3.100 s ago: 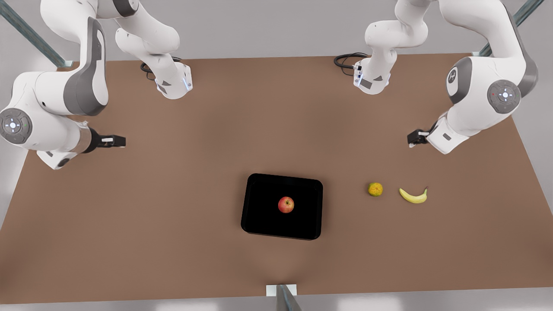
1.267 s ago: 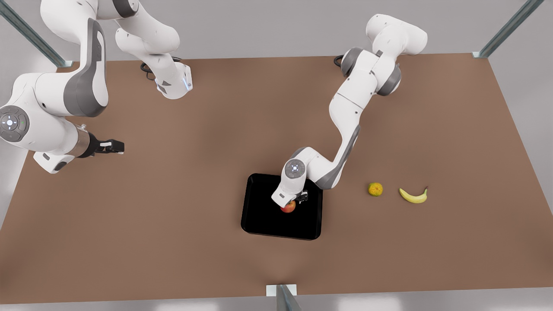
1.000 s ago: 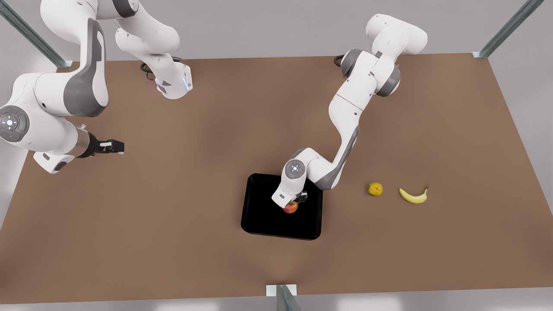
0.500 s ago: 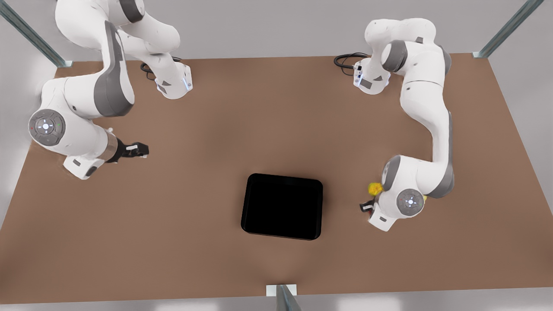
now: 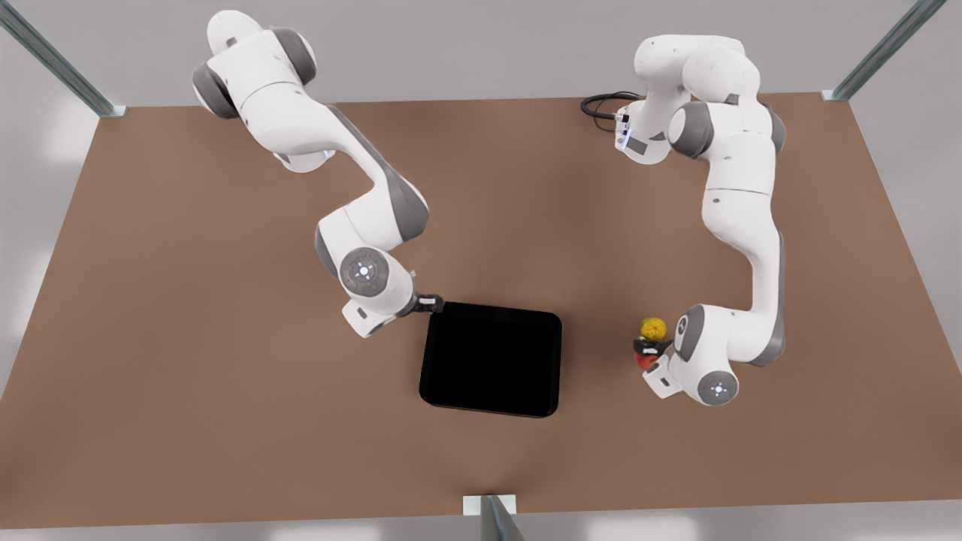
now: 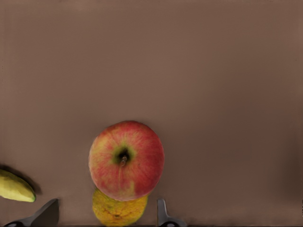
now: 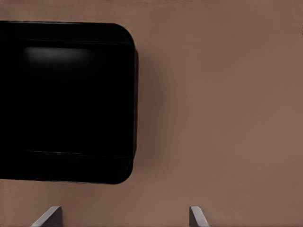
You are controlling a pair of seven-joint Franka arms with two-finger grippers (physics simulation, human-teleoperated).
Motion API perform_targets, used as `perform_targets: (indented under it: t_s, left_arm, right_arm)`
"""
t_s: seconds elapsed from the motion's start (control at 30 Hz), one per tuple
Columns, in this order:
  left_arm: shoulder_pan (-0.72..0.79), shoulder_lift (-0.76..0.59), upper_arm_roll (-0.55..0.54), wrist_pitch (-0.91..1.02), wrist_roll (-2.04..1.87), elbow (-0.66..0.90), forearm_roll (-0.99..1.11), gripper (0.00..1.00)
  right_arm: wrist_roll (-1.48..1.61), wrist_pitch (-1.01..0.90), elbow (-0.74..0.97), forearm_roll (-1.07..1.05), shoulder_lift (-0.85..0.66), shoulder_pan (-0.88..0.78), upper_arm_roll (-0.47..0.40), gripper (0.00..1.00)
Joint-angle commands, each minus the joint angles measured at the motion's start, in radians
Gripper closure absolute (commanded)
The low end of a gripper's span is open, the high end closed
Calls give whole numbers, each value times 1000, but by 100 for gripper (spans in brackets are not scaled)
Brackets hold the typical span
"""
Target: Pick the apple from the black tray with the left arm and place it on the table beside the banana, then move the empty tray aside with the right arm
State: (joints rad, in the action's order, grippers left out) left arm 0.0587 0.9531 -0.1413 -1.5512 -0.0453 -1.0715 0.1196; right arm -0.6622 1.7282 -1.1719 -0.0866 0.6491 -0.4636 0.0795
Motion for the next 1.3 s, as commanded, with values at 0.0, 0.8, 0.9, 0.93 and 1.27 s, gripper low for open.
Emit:
perform_targets:
  t_s: [0.0,0.8,0.9,0.93,1.27]
  left_arm:
    - [0,-72,0,8,239,1,29,0]
    - [-74,-677,197,-245,94,-406,-213,0]
    - [-53,-671,183,-260,18,-403,-213,0]
    - [-51,-672,183,-260,-5,-401,-213,0]
    - [-23,-663,178,-257,-1,-360,-212,0]
  right_arm:
    - [-692,194,1,-1,18,10,-3,0]
    - [-237,399,-8,175,184,-41,-9,0]
    - [-181,396,-9,177,187,-7,-17,0]
    - [-177,396,-9,179,187,-7,-18,0]
    - [-160,390,-20,177,238,-18,32,0]
